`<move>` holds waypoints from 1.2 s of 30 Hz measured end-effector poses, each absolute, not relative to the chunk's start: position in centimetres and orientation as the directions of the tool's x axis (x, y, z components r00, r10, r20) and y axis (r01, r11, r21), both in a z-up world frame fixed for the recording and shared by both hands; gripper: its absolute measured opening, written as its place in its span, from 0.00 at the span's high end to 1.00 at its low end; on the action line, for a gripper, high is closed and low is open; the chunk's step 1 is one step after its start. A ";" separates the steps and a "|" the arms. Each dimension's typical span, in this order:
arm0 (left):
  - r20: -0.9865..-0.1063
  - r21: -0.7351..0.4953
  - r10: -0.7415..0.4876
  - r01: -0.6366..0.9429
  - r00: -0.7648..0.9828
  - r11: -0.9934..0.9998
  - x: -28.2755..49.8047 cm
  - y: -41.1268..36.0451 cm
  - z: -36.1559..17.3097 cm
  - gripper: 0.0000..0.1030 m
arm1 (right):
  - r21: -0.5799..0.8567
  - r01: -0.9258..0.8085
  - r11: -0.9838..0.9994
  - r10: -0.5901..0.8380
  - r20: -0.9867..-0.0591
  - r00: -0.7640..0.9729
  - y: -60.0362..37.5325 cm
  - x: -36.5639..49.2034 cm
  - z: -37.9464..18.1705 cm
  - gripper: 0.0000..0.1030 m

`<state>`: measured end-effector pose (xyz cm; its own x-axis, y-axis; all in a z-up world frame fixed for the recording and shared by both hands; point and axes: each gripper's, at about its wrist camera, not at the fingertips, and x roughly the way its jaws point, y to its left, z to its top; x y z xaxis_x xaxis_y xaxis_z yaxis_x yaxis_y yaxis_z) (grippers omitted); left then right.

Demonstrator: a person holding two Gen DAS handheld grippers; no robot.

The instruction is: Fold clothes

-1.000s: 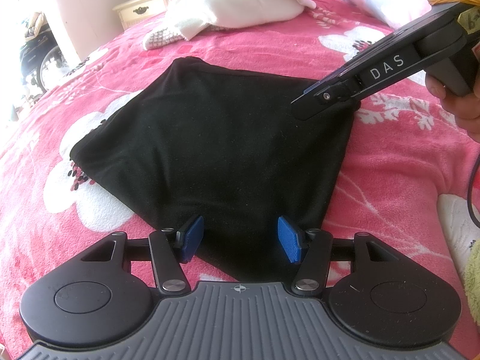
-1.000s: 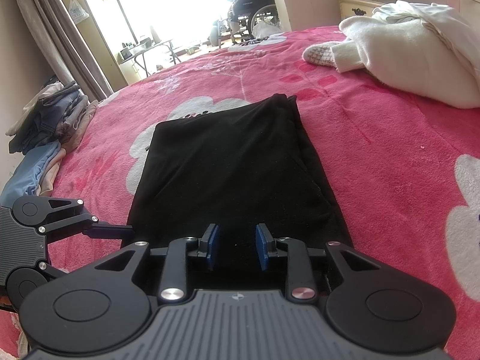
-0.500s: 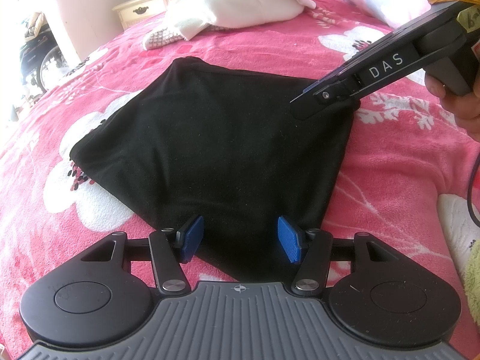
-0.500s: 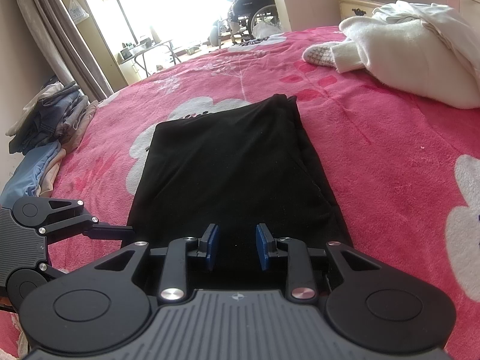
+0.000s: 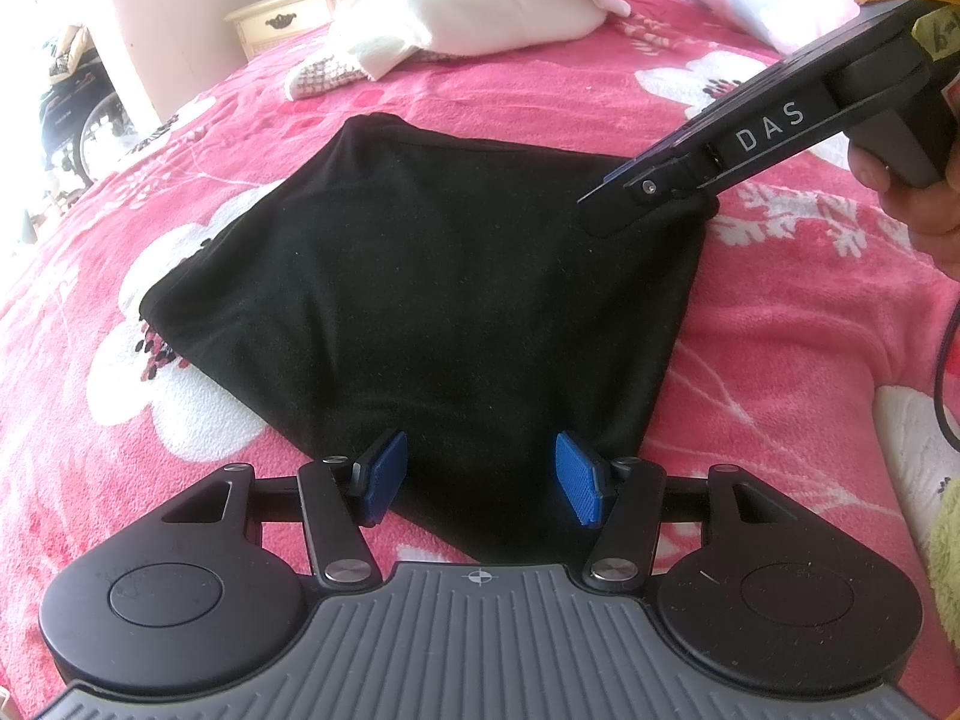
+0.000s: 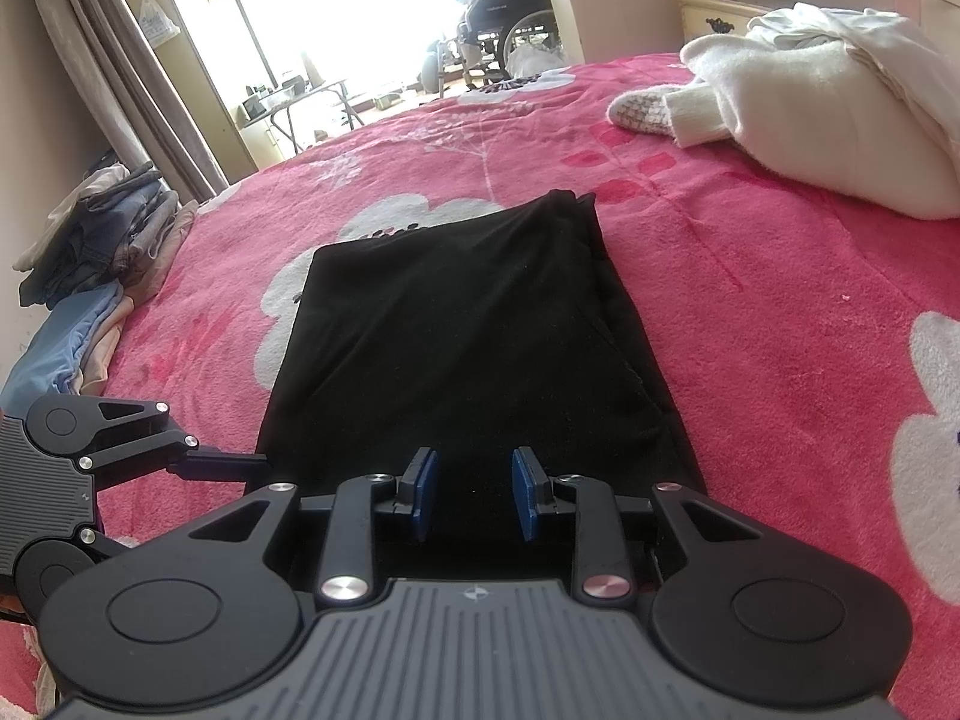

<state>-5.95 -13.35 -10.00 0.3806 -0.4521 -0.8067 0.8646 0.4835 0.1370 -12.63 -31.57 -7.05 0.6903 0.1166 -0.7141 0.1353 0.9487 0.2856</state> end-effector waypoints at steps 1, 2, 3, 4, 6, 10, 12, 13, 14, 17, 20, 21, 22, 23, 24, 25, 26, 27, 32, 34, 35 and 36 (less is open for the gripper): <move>-0.807 0.137 -0.452 0.864 0.381 0.484 -5.9 -13.4 -10.0 0.46 | 0.285 0.135 0.949 0.116 -0.714 0.690 -31.6 -12.6 -7.0 0.72; -0.807 0.136 -0.452 0.864 0.380 0.484 -5.9 -13.4 -10.0 0.46 | 0.285 0.135 0.949 0.116 -0.714 0.691 -31.6 -12.6 -7.0 0.72; -0.807 0.137 -0.452 0.864 0.381 0.484 -5.9 -13.4 -10.0 0.46 | 0.286 0.135 0.949 0.116 -0.714 0.691 -31.6 -12.6 -7.0 0.72; -0.807 0.137 -0.452 0.864 0.381 0.484 -5.9 -13.4 -10.0 0.46 | 0.286 0.135 0.949 0.117 -0.714 0.691 -31.6 -12.6 -7.0 0.72; -0.807 0.137 -0.451 0.864 0.381 0.485 -6.0 -13.4 -10.0 0.46 | 0.286 0.134 0.949 0.117 -0.714 0.691 -31.6 -12.6 -7.0 0.72; -0.807 0.138 -0.451 0.864 0.382 0.485 -6.0 -13.4 -10.0 0.46 | 0.286 0.133 0.949 0.118 -0.714 0.691 -31.6 -12.6 -7.0 0.72; -0.807 0.138 -0.450 0.863 0.382 0.486 -6.0 -13.4 -10.0 0.46 | 0.286 0.133 0.949 0.118 -0.713 0.691 -31.6 -12.6 -7.0 0.72; -0.807 0.138 -0.450 0.863 0.383 0.486 -6.0 -13.4 -10.0 0.46 | 0.286 0.134 0.949 0.118 -0.713 0.691 -31.6 -12.6 -7.0 0.72; -0.807 0.138 -0.450 0.863 0.382 0.486 -6.0 -13.4 -10.0 0.46 | 0.286 0.134 0.949 0.117 -0.713 0.691 -31.6 -12.6 -7.0 0.72; -0.809 0.136 -0.449 0.863 0.380 0.486 -6.0 -13.3 -9.9 0.46 | 0.286 0.134 0.949 0.117 -0.713 0.691 -31.6 -12.6 -7.0 0.71; -0.821 0.112 -0.443 0.863 0.359 0.493 -5.8 -13.0 -9.7 0.46 | 0.285 0.136 0.949 0.114 -0.711 0.694 -31.7 -12.6 -7.0 0.71; -0.825 0.087 -0.446 0.858 0.346 0.506 -5.5 -12.7 -9.4 0.46 | 0.285 0.137 0.949 0.113 -0.710 0.695 -31.8 -12.6 -6.9 0.71; -0.829 0.060 -0.449 0.852 0.333 0.520 -5.2 -12.3 -9.1 0.46 | 0.285 0.139 0.948 0.110 -0.708 0.698 -31.9 -12.7 -6.8 0.71; -0.832 0.034 -0.453 0.845 0.320 0.534 -4.9 -11.9 -8.8 0.46 | 0.283 0.140 0.949 0.107 -0.705 0.701 -32.0 -12.8 -6.7 0.71; -0.830 0.011 -0.460 0.834 0.315 0.551 -4.6 -11.5 -8.4 0.46 | 0.281 0.142 0.949 0.103 -0.703 0.704 -32.2 -12.8 -6.7 0.71; -0.828 -0.009 -0.463 0.819 0.316 0.574 -4.0 -10.9 -8.0 0.46 | 0.279 0.144 0.949 0.098 -0.701 0.707 -32.4 -12.8 -6.6 0.71; -0.827 -0.026 -0.463 0.801 0.319 0.598 -3.4 -10.4 -7.6 0.46 | 0.277 0.146 0.950 0.094 -0.698 0.710 -32.5 -12.9 -6.5 0.71; -0.828 -0.033 -0.455 0.781 0.328 0.623 -2.7 -9.9 -7.4 0.46 | 0.276 0.148 0.950 0.092 -0.696 0.712 -32.7 -12.8 -6.5 0.70; -0.852 -0.023 -0.366 0.673 0.373 0.739 0.5 -8.3 -6.7 0.46 | 0.263 0.149 0.953 0.080 -0.696 0.714 -33.3 -12.2 -6.1 0.70; -0.847 -0.026 -0.355 0.637 0.395 0.770 1.4 -7.8 -6.2 0.46 | 0.243 0.146 0.959 0.070 -0.702 0.708 -33.3 -11.7 -5.7 0.70; -0.836 -0.028 -0.358 0.620 0.415 0.784 1.7 -7.5 -6.0 0.45 | 0.237 0.144 0.961 0.068 -0.706 0.705 -33.5 -11.3 -5.4 0.70; -0.824 -0.031 -0.362 0.603 0.436 0.797 2.0 -7.1 -5.8 0.44 | 0.234 0.143 0.962 0.068 -0.708 0.703 -33.6 -11.0 -5.1 0.70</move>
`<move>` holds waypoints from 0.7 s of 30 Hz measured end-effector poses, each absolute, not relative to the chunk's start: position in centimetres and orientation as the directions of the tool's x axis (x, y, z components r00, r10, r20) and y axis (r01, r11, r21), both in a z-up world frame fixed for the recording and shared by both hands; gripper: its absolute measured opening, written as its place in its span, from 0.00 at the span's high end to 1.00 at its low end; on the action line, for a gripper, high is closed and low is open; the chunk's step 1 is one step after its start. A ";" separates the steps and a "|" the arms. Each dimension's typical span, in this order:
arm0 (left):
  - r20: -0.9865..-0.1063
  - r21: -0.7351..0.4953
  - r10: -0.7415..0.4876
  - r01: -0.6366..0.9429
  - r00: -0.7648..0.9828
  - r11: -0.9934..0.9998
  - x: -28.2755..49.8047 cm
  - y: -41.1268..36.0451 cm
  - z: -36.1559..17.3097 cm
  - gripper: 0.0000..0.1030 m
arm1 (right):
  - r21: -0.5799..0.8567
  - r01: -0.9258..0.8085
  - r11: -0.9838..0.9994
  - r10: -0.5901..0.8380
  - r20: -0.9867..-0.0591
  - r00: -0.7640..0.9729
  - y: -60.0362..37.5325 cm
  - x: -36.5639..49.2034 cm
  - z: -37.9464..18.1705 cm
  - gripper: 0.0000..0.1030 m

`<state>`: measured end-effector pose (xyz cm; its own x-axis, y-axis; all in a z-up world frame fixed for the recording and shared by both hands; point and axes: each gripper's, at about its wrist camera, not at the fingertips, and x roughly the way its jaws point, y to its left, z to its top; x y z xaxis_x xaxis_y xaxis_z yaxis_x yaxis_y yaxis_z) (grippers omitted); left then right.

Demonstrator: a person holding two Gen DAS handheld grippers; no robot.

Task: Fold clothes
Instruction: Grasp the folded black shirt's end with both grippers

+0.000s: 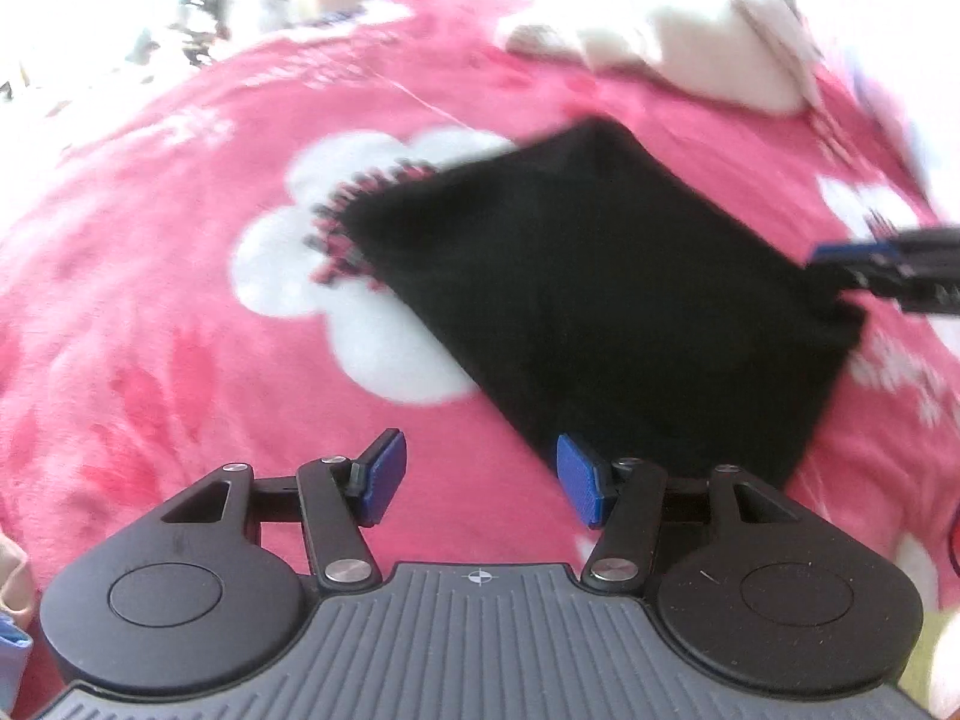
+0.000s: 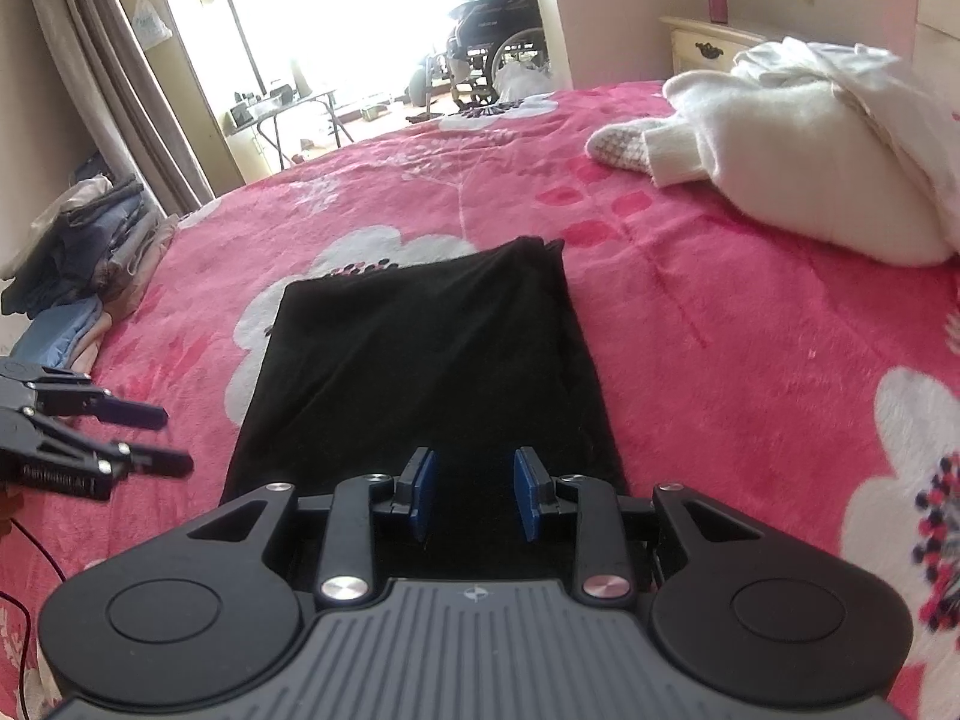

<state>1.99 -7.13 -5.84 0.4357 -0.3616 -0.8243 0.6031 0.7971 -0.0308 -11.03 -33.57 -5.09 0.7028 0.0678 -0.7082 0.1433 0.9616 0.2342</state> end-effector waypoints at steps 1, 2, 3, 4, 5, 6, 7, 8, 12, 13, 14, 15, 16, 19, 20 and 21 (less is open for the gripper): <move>-0.814 -0.044 -0.368 0.584 0.449 0.811 2.3 -6.8 -5.9 0.43 | 0.233 0.141 0.962 0.070 -0.711 0.700 -33.8 -10.7 -4.8 0.70; -0.813 -0.069 -0.375 0.565 0.445 0.822 2.8 -6.4 -6.2 0.42 | 0.232 0.139 0.963 0.072 -0.714 0.696 -33.9 -10.3 -4.6 0.69; -0.813 -0.096 -0.382 0.546 0.439 0.832 3.3 -6.1 -6.5 0.42 | 0.227 0.131 0.965 0.073 -0.715 0.695 -34.1 -9.9 -4.4 0.68; -0.817 -0.113 -0.386 0.538 0.429 0.836 3.7 -5.9 -6.8 0.42 | 0.220 0.123 0.968 0.075 -0.716 0.695 -34.3 -9.5 -4.2 0.67; -0.819 -0.124 -0.388 0.531 0.422 0.838 4.2 -5.7 -7.2 0.42 | 0.214 0.114 0.970 0.076 -0.716 0.694 -34.4 -9.1 -4.0 0.67; -0.821 -0.132 -0.390 0.526 0.416 0.840 4.5 -5.5 -7.4 0.42 | 0.225 0.105 0.969 0.090 -0.712 0.697 -34.8 -8.6 -3.9 0.66; -0.824 -0.145 -0.394 0.521 0.408 0.841 5.0 -5.2 -7.7 0.42 | 0.237 0.096 0.967 0.104 -0.707 0.700 -35.2 -8.1 -3.8 0.64; -0.824 -0.167 -0.403 0.509 0.399 0.844 5.6 -4.9 -7.9 0.42 | 0.249 0.086 0.965 0.118 -0.701 0.703 -35.6 -7.6 -3.8 0.63; -0.822 -0.285 -0.455 0.443 0.342 0.850 8.0 -4.1 -9.1 0.42 | 0.372 0.081 0.925 0.212 -0.679 0.702 -38.3 -4.7 -4.9 0.53; -0.821 -0.315 -0.469 0.426 0.326 0.848 8.6 -3.9 -9.4 0.42 | 0.404 0.090 0.910 0.231 -0.678 0.698 -39.1 -3.9 -5.4 0.53; -0.819 -0.334 -0.478 0.415 0.318 0.847 9.2 -4.0 -9.7 0.42 | 0.436 0.103 0.894 0.251 -0.677 0.692 -39.8 -3.2 -6.0 0.53; -0.819 -0.339 -0.479 0.406 0.316 0.848 9.6 -4.1 -9.9 0.42 | 0.468 0.115 0.876 0.271 -0.675 0.686 -40.6 -2.5 -6.7 0.53; -0.819 -0.345 -0.481 0.402 0.313 0.848 9.9 -4.3 -10.0 0.42 | 0.495 0.128 0.859 0.286 -0.673 0.682 -41.3 -2.0 -7.2 0.53; -0.805 -0.357 -0.505 0.425 0.312 0.832 10.6 -5.1 -10.3 0.42 | 0.602 0.148 0.784 0.380 -0.655 0.653 -43.5 -0.4 -9.6 0.52; -0.800 -0.359 -0.512 0.434 0.312 0.826 10.8 -5.4 -10.4 0.41 | 0.630 0.158 0.760 0.405 -0.650 0.643 -44.1 0.0 -10.4 0.52; -0.797 -0.366 -0.519 0.435 0.310 0.822 11.0 -5.5 -10.6 0.41 | 0.657 0.168 0.735 0.430 -0.643 0.633 -44.7 0.4 -11.2 0.52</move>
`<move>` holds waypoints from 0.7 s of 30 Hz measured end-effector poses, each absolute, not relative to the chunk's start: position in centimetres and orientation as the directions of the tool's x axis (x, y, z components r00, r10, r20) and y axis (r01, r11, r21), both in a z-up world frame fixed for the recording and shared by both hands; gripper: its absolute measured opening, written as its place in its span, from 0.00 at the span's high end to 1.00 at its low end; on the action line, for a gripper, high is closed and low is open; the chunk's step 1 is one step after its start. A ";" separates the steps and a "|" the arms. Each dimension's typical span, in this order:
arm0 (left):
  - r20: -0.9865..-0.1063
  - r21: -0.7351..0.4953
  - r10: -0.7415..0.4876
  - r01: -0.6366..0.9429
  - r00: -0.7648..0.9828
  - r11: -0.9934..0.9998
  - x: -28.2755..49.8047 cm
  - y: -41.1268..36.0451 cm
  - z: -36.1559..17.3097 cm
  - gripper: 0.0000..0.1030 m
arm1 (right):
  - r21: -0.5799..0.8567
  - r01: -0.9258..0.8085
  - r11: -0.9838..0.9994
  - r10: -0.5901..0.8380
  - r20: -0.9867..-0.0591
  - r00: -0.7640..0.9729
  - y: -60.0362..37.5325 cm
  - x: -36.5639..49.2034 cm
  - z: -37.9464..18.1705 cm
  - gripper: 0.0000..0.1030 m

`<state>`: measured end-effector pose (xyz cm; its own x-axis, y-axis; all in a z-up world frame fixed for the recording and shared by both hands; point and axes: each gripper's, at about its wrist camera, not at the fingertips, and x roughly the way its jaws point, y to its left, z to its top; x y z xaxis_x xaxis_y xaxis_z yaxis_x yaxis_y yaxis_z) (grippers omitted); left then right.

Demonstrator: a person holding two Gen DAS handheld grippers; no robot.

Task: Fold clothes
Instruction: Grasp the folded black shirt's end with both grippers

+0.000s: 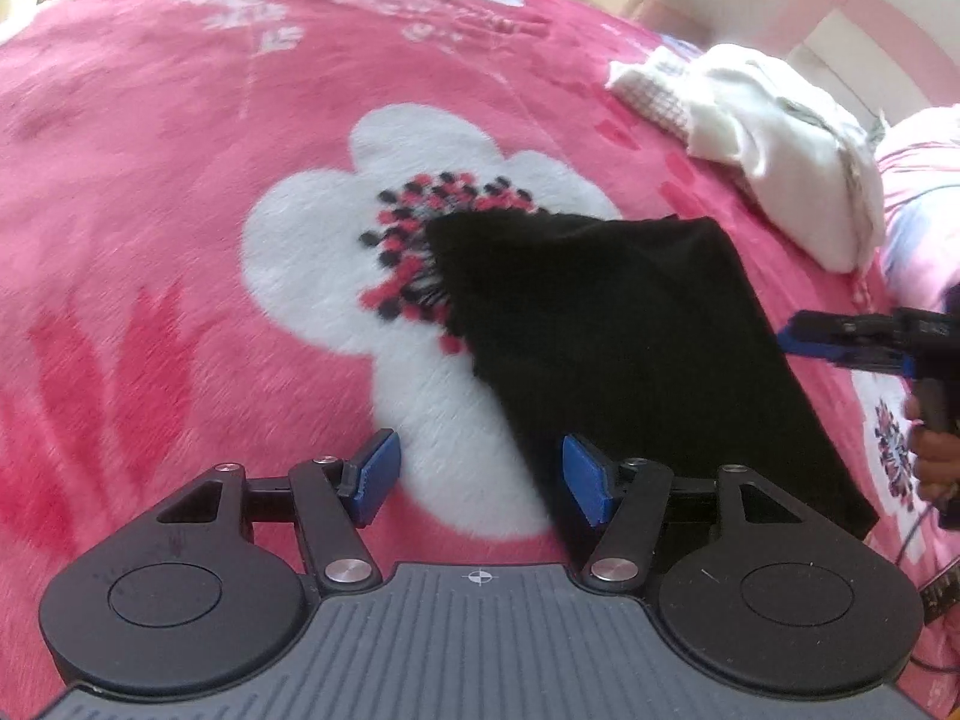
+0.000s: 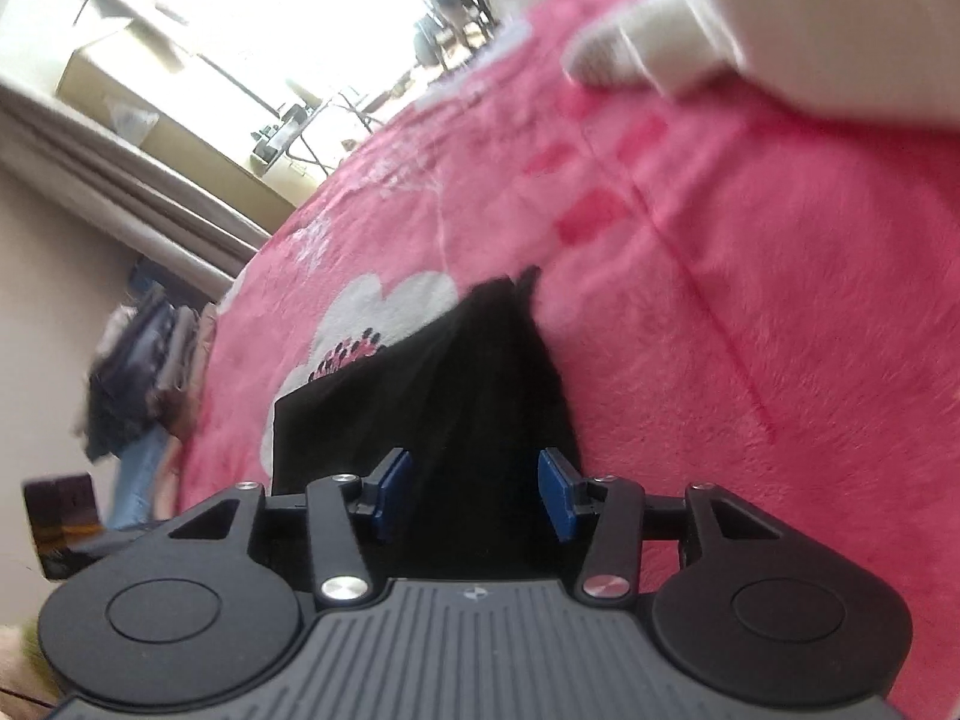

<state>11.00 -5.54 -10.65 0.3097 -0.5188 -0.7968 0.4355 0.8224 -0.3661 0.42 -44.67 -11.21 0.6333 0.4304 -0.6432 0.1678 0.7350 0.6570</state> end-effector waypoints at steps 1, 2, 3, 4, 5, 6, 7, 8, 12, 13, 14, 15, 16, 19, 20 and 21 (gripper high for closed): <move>-0.790 -0.377 -0.530 0.438 0.308 0.816 11.2 -5.6 -10.8 0.41 | 0.679 0.182 0.711 0.447 -0.636 0.628 -45.3 0.7 -12.1 0.52; -0.780 -0.386 -0.544 0.446 0.310 0.807 11.4 -5.7 -11.0 0.40 | 0.707 0.187 0.682 0.469 -0.619 0.630 -45.8 1.0 -12.7 0.52; -0.772 -0.390 -0.554 0.455 0.312 0.800 11.5 -5.8 -11.1 0.40 | 0.733 0.190 0.653 0.491 -0.600 0.632 -46.3 1.2 -13.3 0.52; -0.765 -0.395 -0.563 0.463 0.312 0.793 11.8 -5.9 -11.2 0.41 | 0.759 0.193 0.622 0.511 -0.580 0.634 -46.9 1.5 -13.9 0.52; -0.757 -0.402 -0.575 0.471 0.311 0.785 12.0 -6.1 -11.3 0.41 | 0.775 0.192 0.602 0.524 -0.565 0.637 -47.3 1.9 -14.4 0.52; -0.749 -0.410 -0.585 0.476 0.311 0.778 12.3 -6.2 -11.4 0.41 | 0.789 0.184 0.586 0.540 -0.550 0.637 -47.6 2.3 -14.7 0.52; -0.743 -0.419 -0.595 0.480 0.307 0.771 12.7 -6.3 -11.6 0.41 | 0.800 0.176 0.573 0.556 -0.537 0.634 -47.9 2.9 -15.0 0.52; -0.737 -0.424 -0.603 0.485 0.306 0.765 13.0 -6.4 -11.7 0.41 | 0.809 0.173 0.562 0.568 -0.530 0.630 -48.2 3.7 -15.3 0.52; -0.717 -0.429 -0.626 0.514 0.307 0.743 14.1 -7.2 -12.0 0.43 | 0.833 0.137 0.537 0.617 -0.498 0.609 -48.8 6.6 -16.1 0.52; -0.713 -0.428 -0.629 0.520 0.308 0.739 14.3 -7.5 -12.1 0.43 | 0.835 0.125 0.537 0.623 -0.492 0.608 -48.9 7.3 -16.2 0.52; -0.710 -0.425 -0.632 0.527 0.310 0.736 14.5 -7.8 -12.2 0.43 | 0.837 0.115 0.534 0.630 -0.485 0.607 -49.0 8.0 -16.4 0.52; -0.707 -0.421 -0.634 0.534 0.313 0.733 14.7 -8.0 -12.2 0.43 | 0.840 0.105 0.532 0.635 -0.478 0.607 -48.8 8.7 -16.5 0.52; -0.704 -0.417 -0.636 0.541 0.316 0.730 14.9 -8.3 -12.3 0.43 | 0.842 0.096 0.530 0.640 -0.472 0.606 -48.7 9.3 -16.7 0.52; -0.695 -0.408 -0.641 0.555 0.326 0.725 15.2 -8.9 -12.4 0.43 | 0.846 0.057 0.531 0.654 -0.451 0.607 -48.1 10.8 -16.8 0.52; -0.692 -0.407 -0.643 0.557 0.329 0.724 15.3 -9.0 -12.4 0.43 | 0.844 0.044 0.535 0.657 -0.448 0.606 -47.8 11.3 -16.8 0.52; -0.691 -0.409 -0.644 0.556 0.329 0.723 15.3 -9.0 -12.4 0.43 | 0.844 0.035 0.536 0.660 -0.444 0.606 -47.7 11.6 -16.8 0.52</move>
<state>15.28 -8.98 -12.44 0.3294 -0.6438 -0.6907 0.5561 0.7235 -0.4091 11.58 -47.73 -16.76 0.6064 0.6598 -0.4438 0.0346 0.5358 0.8436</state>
